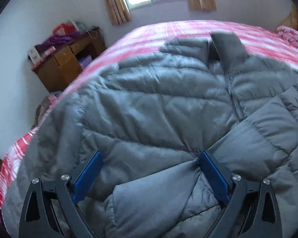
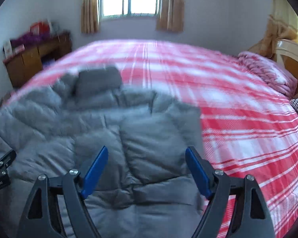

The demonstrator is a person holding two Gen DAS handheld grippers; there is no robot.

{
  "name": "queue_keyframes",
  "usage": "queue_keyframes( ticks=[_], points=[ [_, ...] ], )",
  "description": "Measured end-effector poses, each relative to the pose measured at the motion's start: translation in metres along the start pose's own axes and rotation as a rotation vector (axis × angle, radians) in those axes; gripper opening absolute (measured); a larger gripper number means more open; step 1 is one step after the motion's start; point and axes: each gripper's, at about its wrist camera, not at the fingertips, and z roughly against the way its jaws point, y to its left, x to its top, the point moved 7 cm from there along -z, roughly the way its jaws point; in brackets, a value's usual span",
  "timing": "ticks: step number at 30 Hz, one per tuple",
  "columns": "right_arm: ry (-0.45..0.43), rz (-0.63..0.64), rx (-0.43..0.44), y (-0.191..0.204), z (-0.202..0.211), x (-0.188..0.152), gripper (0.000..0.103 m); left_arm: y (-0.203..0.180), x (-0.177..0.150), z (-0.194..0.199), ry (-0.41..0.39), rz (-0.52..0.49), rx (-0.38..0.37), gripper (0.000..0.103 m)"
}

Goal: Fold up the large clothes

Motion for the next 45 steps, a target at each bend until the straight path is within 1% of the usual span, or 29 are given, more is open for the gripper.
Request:
queue_keyframes(
  ticks=[1,3,6,12,16,17,19,21,23,25,26,28,31,41,45],
  points=[
    [0.032,0.005,-0.007,0.0,-0.012,-0.008,0.083,0.001,0.0,0.0,-0.002,0.004,-0.003,0.099],
    [0.077,-0.019,0.012,-0.002,-0.025,-0.017,0.083,0.0,-0.001,-0.004,0.009,0.005,-0.001,0.099],
    [0.107,-0.025,0.024,-0.006,-0.03,-0.019,0.085,0.001,-0.001,-0.008,0.017,0.017,0.01,0.102],
    [0.123,-0.012,0.001,-0.004,-0.031,-0.021,0.087,0.002,-0.002,-0.011,0.023,0.033,-0.008,0.102],
    [0.128,-0.002,-0.018,-0.004,-0.022,-0.013,0.087,0.003,-0.002,-0.013,0.028,0.045,-0.024,0.102],
    [0.115,-0.016,-0.019,-0.002,-0.01,-0.012,0.087,0.004,-0.002,-0.014,0.028,0.048,-0.027,0.102],
    [0.05,-0.044,0.042,0.011,0.02,-0.011,0.087,0.004,-0.002,-0.013,0.027,0.049,-0.028,0.102],
    [-0.002,-0.021,0.1,0.032,0.048,-0.015,0.087,0.005,-0.002,-0.014,0.028,0.051,-0.031,0.102],
    [-0.021,0.016,0.133,0.052,0.058,-0.022,0.09,0.005,-0.002,-0.014,0.028,0.052,-0.033,0.102],
    [0.013,0.076,0.135,0.068,0.047,-0.035,0.09,0.005,-0.002,-0.014,0.028,0.052,-0.033,0.102],
    [0.035,0.1,0.121,0.073,0.038,-0.042,0.09,0.005,-0.002,-0.014,0.028,0.053,-0.034,0.102],
    [0.077,0.084,0.12,0.072,0.025,-0.048,0.09,0.006,-0.001,-0.015,0.028,0.054,-0.036,0.102],
    [0.117,0.07,0.127,0.071,0.014,-0.048,0.093,0.006,-0.001,-0.016,0.027,0.052,-0.034,0.102],
    [0.13,0.097,0.087,0.077,0.006,-0.052,0.097,0.006,0.0,-0.017,0.024,0.048,-0.029,0.102],
    [0.132,0.096,0.084,0.077,0.003,-0.052,0.097,0.005,0.0,-0.016,0.022,0.046,-0.026,0.102]
  ],
)
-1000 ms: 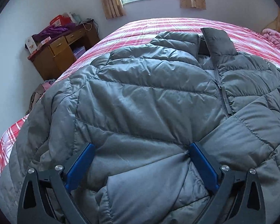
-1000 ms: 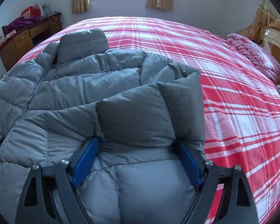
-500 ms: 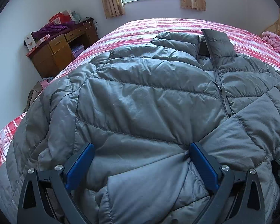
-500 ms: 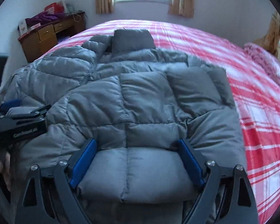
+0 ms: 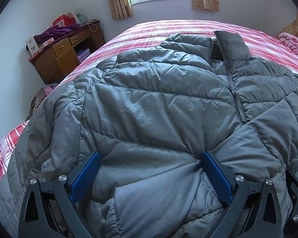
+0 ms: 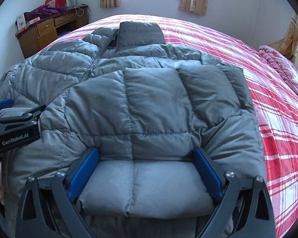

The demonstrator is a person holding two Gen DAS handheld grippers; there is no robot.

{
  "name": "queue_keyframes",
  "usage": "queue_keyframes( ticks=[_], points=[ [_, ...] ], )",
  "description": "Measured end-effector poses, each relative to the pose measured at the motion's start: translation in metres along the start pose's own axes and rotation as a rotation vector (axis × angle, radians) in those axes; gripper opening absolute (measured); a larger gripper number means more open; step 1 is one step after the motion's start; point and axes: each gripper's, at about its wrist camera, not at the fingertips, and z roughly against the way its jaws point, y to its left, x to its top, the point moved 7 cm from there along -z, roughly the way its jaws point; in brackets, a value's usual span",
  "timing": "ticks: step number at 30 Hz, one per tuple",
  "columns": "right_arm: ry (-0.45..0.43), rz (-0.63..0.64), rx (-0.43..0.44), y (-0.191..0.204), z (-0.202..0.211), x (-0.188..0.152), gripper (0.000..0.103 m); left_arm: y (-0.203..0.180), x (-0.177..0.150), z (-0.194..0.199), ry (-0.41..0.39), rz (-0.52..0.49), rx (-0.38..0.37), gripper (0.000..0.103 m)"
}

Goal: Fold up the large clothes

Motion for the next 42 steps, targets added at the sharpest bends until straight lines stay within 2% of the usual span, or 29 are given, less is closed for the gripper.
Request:
queue_keyframes(
  ticks=[5,8,10,11,14,16,19,21,23,25,28,32,33,34,37,38,39,42],
  points=[
    [0.002,0.007,-0.016,0.001,-0.001,0.0,0.098,-0.004,0.0,0.003,0.004,-0.012,0.011,0.102],
    [-0.001,-0.004,0.012,-0.003,0.006,0.001,0.099,-0.003,0.001,0.014,0.017,-0.053,-0.006,0.102],
    [-0.037,-0.023,-0.01,-0.01,0.025,0.0,0.099,0.01,0.005,0.038,-0.022,-0.051,-0.007,0.102],
    [-0.07,-0.043,-0.017,-0.015,0.04,-0.001,0.099,0.02,0.008,0.055,-0.052,-0.037,-0.032,0.102],
    [-0.108,-0.064,0.049,-0.018,0.079,-0.016,0.099,0.059,0.005,0.103,-0.128,-0.016,-0.097,0.102],
    [-0.106,-0.043,0.064,-0.016,0.098,-0.034,0.099,0.094,-0.004,0.118,-0.155,-0.034,-0.046,0.102],
    [-0.118,-0.01,0.07,-0.012,0.121,-0.065,0.099,0.166,-0.029,0.117,-0.13,-0.017,0.069,0.102],
    [-0.13,-0.01,0.076,-0.01,0.132,-0.082,0.099,0.22,-0.05,0.109,-0.076,0.029,0.162,0.102],
    [-0.144,-0.019,0.079,-0.008,0.137,-0.091,0.099,0.277,-0.076,0.105,-0.008,0.121,0.241,0.102],
    [-0.162,-0.032,0.073,-0.012,0.142,-0.096,0.099,0.311,-0.096,0.11,0.016,0.198,0.254,0.102],
    [-0.175,-0.061,0.084,-0.011,0.148,-0.101,0.099,0.337,-0.127,0.119,0.048,0.291,0.211,0.102],
    [-0.188,-0.08,0.089,-0.004,0.153,-0.104,0.099,0.327,-0.153,0.105,0.131,0.366,0.054,0.101],
    [-0.193,-0.082,0.091,-0.002,0.154,-0.104,0.099,0.326,-0.155,0.103,0.127,0.369,0.047,0.092],
    [-0.198,-0.084,0.094,0.0,0.156,-0.104,0.099,0.322,-0.154,0.101,0.123,0.365,0.047,0.06],
    [-0.22,-0.091,0.103,0.003,0.165,-0.105,0.099,0.314,-0.136,0.106,0.096,0.335,0.027,0.018],
    [-0.228,-0.096,0.103,0.002,0.168,-0.105,0.099,0.317,-0.125,0.114,0.068,0.317,0.068,0.018],
    [-0.238,-0.104,0.105,0.001,0.171,-0.106,0.099,0.321,-0.106,0.132,0.007,0.294,0.141,0.018],
    [-0.251,-0.134,0.097,-0.008,0.176,-0.108,0.099,0.325,-0.055,0.184,-0.15,0.28,0.233,0.018]
  ],
)
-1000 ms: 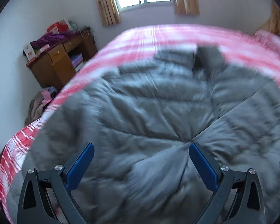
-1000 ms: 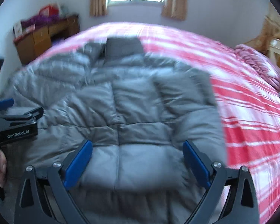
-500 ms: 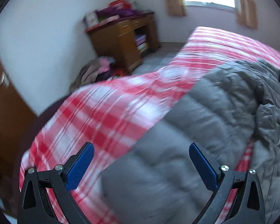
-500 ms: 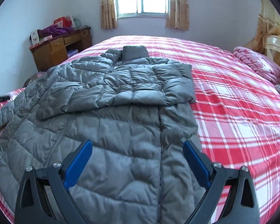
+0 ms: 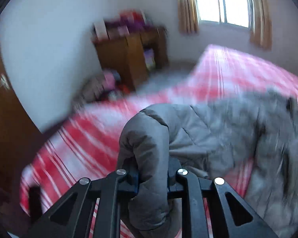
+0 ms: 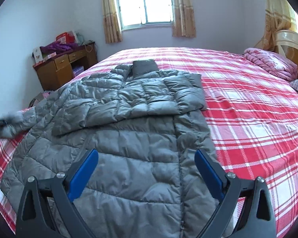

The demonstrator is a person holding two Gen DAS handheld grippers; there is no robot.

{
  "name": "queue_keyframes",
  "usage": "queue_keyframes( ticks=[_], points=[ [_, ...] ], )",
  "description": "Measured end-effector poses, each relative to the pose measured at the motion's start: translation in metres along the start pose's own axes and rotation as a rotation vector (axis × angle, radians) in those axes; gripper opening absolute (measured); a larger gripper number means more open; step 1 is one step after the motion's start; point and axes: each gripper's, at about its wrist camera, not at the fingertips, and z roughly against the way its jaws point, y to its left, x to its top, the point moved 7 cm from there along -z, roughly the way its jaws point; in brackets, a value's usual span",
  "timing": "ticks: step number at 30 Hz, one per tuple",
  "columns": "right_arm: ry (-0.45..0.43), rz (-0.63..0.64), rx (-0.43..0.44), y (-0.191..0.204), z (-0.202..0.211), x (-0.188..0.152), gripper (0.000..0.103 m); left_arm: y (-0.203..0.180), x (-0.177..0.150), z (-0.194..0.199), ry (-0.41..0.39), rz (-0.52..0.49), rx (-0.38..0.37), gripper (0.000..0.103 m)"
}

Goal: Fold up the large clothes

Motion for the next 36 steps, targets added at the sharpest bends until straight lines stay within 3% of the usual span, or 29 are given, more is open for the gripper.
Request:
queue_keyframes(
  ticks=[4,8,13,17,19,20,22,27,31,36],
  points=[
    [-0.02,-0.063,-0.026,-0.016,0.001,0.001,0.099,-0.039,0.052,0.06,-0.163,-0.063,-0.032,0.018],
    [-0.033,-0.128,-0.039,-0.03,0.0,0.0,0.099,-0.119,0.06,0.104,-0.233,-0.157,-0.17,0.018],
    [-0.028,-0.143,-0.045,-0.04,0.001,-0.006,0.099,-0.243,0.021,0.147,-0.255,-0.29,-0.413,0.018],
    [-0.018,-0.165,-0.057,-0.052,0.001,-0.012,0.099,-0.326,-0.029,0.166,-0.266,-0.412,-0.506,0.021],
    [-0.015,-0.173,-0.064,-0.058,0.002,-0.013,0.099,-0.354,-0.047,0.165,-0.257,-0.482,-0.495,0.043],
    [-0.012,-0.176,-0.069,-0.061,0.003,-0.013,0.099,-0.363,-0.056,0.165,-0.261,-0.511,-0.471,0.049],
    [-0.006,-0.178,-0.075,-0.066,0.004,-0.014,0.099,-0.365,-0.061,0.161,-0.268,-0.522,-0.469,0.074],
    [-0.003,-0.176,-0.081,-0.071,0.007,-0.007,0.099,-0.326,-0.05,0.141,-0.295,-0.458,-0.43,0.087],
    [0.009,-0.16,-0.034,-0.054,0.001,0.006,0.1,-0.273,-0.045,0.107,-0.252,-0.381,-0.378,0.089],
    [0.033,-0.109,0.068,-0.012,-0.019,0.034,0.102,-0.21,-0.056,0.019,-0.099,-0.322,-0.141,0.09]
  ],
)
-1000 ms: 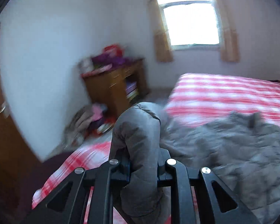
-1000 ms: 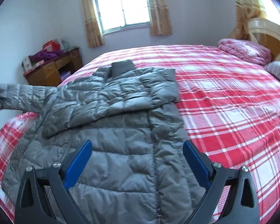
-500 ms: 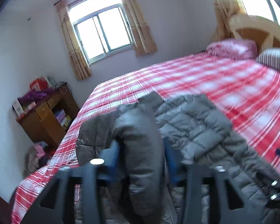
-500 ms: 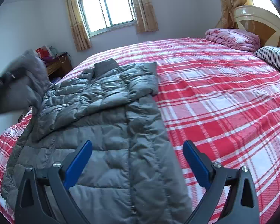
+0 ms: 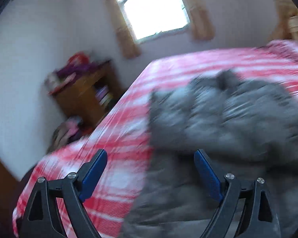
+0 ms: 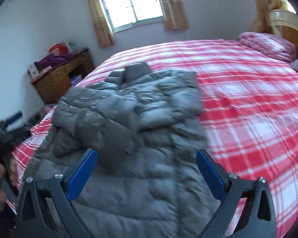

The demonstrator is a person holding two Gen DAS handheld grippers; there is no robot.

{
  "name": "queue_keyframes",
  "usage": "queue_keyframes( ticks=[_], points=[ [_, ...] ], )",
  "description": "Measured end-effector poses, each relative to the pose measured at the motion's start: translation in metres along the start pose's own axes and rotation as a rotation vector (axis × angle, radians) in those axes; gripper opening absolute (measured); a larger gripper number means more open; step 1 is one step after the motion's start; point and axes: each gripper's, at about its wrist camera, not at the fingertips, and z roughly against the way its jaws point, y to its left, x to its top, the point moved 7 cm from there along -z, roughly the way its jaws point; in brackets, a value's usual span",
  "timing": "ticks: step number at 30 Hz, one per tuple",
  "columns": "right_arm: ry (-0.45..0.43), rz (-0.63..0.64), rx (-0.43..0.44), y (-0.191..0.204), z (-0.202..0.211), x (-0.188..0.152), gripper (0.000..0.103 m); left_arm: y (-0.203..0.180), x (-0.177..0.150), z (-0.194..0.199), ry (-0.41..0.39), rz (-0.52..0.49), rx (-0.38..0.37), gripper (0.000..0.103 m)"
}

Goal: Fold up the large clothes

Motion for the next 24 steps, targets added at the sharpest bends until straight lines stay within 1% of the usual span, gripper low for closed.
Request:
queue_keyframes(
  ticks=[4,6,7,8,9,11,13,16,18,19,20,21,22,24],
  points=[
    [0.085,-0.024,0.032,0.015,-0.043,0.01,0.1,0.035,-0.042,-0.056,0.172,0.052,0.128,0.09],
    [0.144,-0.044,0.02,0.016,-0.067,0.006,0.081,0.048,-0.062,-0.074,0.235,0.067,0.182,0.09],
    [0.174,-0.054,0.034,0.017,-0.075,0.003,0.058,0.055,-0.069,-0.078,0.244,0.092,0.181,0.09],
    [0.208,-0.061,0.067,0.02,-0.083,-0.002,0.039,0.059,-0.071,-0.076,0.229,0.119,0.161,0.09],
    [0.215,-0.057,0.072,0.022,-0.085,-0.005,0.034,0.063,-0.074,-0.076,0.226,0.123,0.169,0.09],
    [0.192,-0.018,0.04,0.023,-0.078,-0.01,0.023,0.065,-0.078,-0.076,0.219,0.118,0.173,0.09],
    [0.179,-0.006,0.012,0.019,-0.071,-0.015,0.02,0.065,-0.081,-0.076,0.212,0.126,0.164,0.09],
    [0.169,-0.018,-0.018,0.008,-0.067,-0.018,0.021,0.063,-0.083,-0.076,0.212,0.119,0.165,0.09],
    [0.185,-0.034,-0.016,0.0,-0.07,-0.02,0.025,0.065,-0.081,-0.074,0.232,0.117,0.142,0.09],
    [0.187,-0.051,-0.013,-0.004,-0.072,-0.018,0.039,0.063,-0.076,-0.069,0.243,0.117,0.119,0.09],
    [0.187,-0.07,-0.028,-0.009,-0.071,-0.016,0.062,0.064,-0.07,-0.062,0.245,0.12,0.096,0.09],
    [0.177,-0.089,-0.048,-0.013,-0.066,-0.012,0.069,0.068,-0.06,-0.051,0.229,0.127,0.074,0.09],
    [0.15,-0.104,-0.054,-0.016,-0.059,-0.008,0.072,0.072,-0.047,-0.04,0.203,0.136,0.055,0.09],
    [0.063,-0.101,-0.093,-0.02,-0.035,0.007,0.072,0.075,-0.013,-0.018,0.143,0.165,-0.013,0.09]
  ],
)
